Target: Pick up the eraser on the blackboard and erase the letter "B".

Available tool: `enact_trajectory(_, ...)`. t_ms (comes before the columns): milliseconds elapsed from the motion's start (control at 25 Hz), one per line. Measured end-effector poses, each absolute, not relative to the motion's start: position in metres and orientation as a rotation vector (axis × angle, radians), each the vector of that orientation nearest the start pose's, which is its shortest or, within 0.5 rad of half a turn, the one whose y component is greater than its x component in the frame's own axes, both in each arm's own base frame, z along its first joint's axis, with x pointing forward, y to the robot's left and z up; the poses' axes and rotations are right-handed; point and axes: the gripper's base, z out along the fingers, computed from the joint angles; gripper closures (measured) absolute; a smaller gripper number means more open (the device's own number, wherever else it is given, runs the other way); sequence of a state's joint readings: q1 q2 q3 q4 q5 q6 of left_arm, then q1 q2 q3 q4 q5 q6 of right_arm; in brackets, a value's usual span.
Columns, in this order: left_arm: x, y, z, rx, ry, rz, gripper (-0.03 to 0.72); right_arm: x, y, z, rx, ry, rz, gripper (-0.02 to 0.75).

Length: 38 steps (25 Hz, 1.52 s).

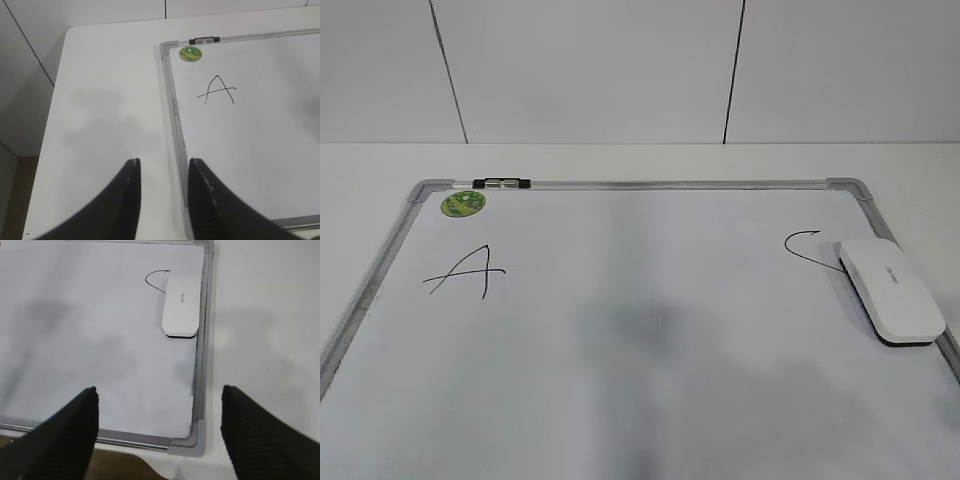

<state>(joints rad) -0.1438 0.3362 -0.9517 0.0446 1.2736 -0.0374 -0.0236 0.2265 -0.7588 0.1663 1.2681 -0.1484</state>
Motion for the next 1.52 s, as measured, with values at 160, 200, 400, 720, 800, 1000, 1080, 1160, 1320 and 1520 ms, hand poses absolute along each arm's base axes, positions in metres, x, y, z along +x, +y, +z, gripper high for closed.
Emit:
enact_trajectory(160, -0.021, 0.007, 0.358, 0.112, 2.092, -0.05, 0.436, -0.01, 0.013, 0.305, -0.164, 2.216, 0.089, 0.152)
enact_trajectory(200, -0.025, 0.007, 0.352, 0.113, 2.083, -0.055, 0.436, -0.011, 0.012, 0.299, -0.163, 2.223, 0.08, 0.152)
enact_trajectory(400, -0.039, 0.008, 0.323, 0.116, 2.053, -0.073, 0.436, -0.017, 0.009, 0.274, -0.156, 2.227, 0.03, 0.153)
enact_trajectory(720, -0.019, 0.005, 0.282, 0.127, 2.166, -0.07, 0.438, -0.018, 0.006, 0.272, -0.141, 2.147, -0.021, 0.153)
enact_trajectory(800, -0.016, 0.004, 0.283, 0.127, 2.129, -0.08, 0.44, -0.016, 0.006, 0.271, -0.137, 2.144, -0.021, 0.153)
enact_trajectory(1000, -0.008, 0.002, 0.28, 0.128, 2.087, -0.087, 0.442, -0.012, 0.006, 0.269, -0.127, 2.129, -0.018, 0.153)
enact_trajectory(1080, -0.008, 0.002, 0.28, 0.128, 2.083, -0.087, 0.442, -0.012, 0.006, 0.268, -0.123, 2.129, -0.015, 0.153)
enact_trajectory(1160, -0.008, 0.002, 0.279, 0.13, 2.085, -0.088, 0.443, -0.012, 0.006, 0.268, -0.12, 2.129, -0.014, 0.153)
enact_trajectory(1320, -0.008, 0.002, 0.279, 0.13, 2.085, -0.088, 0.444, -0.012, 0.006, 0.268, -0.12, 2.128, -0.014, 0.153)
enact_trajectory(1520, -0.008, 0.002, 0.279, 0.13, 2.085, -0.088, 0.447, -0.012, 0.003, 0.268, -0.116, 2.129, -0.049, 0.153)
